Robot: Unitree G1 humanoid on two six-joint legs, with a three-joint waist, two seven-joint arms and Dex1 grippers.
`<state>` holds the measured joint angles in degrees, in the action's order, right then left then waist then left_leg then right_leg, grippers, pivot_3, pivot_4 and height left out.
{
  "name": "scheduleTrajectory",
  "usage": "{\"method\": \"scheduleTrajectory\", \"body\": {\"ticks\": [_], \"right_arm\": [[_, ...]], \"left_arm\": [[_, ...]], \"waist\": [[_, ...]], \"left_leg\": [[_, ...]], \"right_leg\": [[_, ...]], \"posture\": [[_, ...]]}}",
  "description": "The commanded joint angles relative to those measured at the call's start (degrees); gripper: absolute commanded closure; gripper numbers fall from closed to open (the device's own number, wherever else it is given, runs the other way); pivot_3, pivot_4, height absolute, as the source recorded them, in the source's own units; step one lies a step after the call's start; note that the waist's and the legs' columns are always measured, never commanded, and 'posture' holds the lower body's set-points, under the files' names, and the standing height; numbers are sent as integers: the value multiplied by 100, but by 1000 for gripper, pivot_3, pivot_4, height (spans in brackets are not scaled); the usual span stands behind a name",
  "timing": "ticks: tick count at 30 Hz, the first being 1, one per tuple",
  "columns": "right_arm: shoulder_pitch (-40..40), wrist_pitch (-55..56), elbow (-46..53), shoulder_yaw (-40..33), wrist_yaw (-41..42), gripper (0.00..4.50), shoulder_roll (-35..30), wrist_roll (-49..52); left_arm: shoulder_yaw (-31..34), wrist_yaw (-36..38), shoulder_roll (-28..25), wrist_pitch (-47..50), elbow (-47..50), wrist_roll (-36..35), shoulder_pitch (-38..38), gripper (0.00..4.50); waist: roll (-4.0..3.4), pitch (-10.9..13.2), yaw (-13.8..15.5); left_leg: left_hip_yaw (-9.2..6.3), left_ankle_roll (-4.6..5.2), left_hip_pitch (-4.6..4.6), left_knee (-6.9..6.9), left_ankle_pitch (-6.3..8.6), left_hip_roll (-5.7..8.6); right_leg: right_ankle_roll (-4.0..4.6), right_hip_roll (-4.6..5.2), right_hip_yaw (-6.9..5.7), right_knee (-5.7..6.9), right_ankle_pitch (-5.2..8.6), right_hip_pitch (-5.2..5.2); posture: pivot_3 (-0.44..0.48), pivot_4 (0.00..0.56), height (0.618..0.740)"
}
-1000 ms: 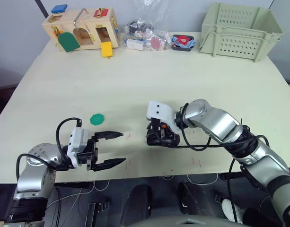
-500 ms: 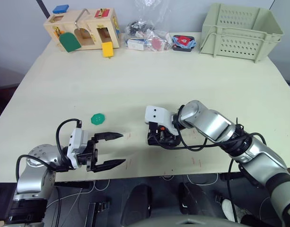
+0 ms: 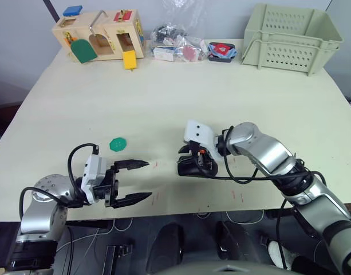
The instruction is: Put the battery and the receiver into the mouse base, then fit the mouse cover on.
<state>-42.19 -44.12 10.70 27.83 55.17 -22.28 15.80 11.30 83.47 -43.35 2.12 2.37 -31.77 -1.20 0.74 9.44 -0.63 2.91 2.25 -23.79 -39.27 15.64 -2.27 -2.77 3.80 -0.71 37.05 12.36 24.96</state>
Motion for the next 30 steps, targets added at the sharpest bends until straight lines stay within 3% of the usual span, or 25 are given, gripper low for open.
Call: {"method": "scheduleTrajectory", "body": {"ticks": [1, 6, 11, 23, 30], "right_arm": [[326, 438, 444, -543, 222, 2908, -210, 308], [1194, 1853, 555, -1307, 304, 2908, -276, 501], [1676, 2066, 399, -1464, 593, 2908, -411, 721], [2202, 3385, -800, -1280, 789, 2908, -134, 287], [2301, 3314, -1528, -899, 729, 2908, -185, -235]], "left_arm": [[190, -36, -50, 8, 52, -168, 68, 0], [330, -51, -86, 73, 88, -265, 71, 0], [493, 6, -167, 89, 146, -329, -50, 0], [743, 12, -267, 115, 257, -377, -304, 0], [728, -6, -269, 83, 227, -304, -290, 0]], "waist": [[-1, 0, -2], [1, 0, -4], [0, 0, -30], [1, 0, -9], [5, -3, -16]], "left_leg": [[1, 0, 1, 0, 0, 0], [1, 0, 3, 0, 0, 0], [0, 0, 8, 0, 0, -4], [3, -5, 9, -2, -3, -5], [5, -7, 20, -2, -4, -5]], "right_leg": [[0, 0, -1, -2, 0, -3], [0, 0, -1, -5, 0, -6], [-1, -6, 5, -3, 0, -5], [0, -8, 3, -3, 0, -10], [1, -9, 2, -3, 0, -19]], "posture": [[0, 150, 740], [0, 150, 740], [0, 150, 740], [0, 150, 740], [0, 150, 740]]}}
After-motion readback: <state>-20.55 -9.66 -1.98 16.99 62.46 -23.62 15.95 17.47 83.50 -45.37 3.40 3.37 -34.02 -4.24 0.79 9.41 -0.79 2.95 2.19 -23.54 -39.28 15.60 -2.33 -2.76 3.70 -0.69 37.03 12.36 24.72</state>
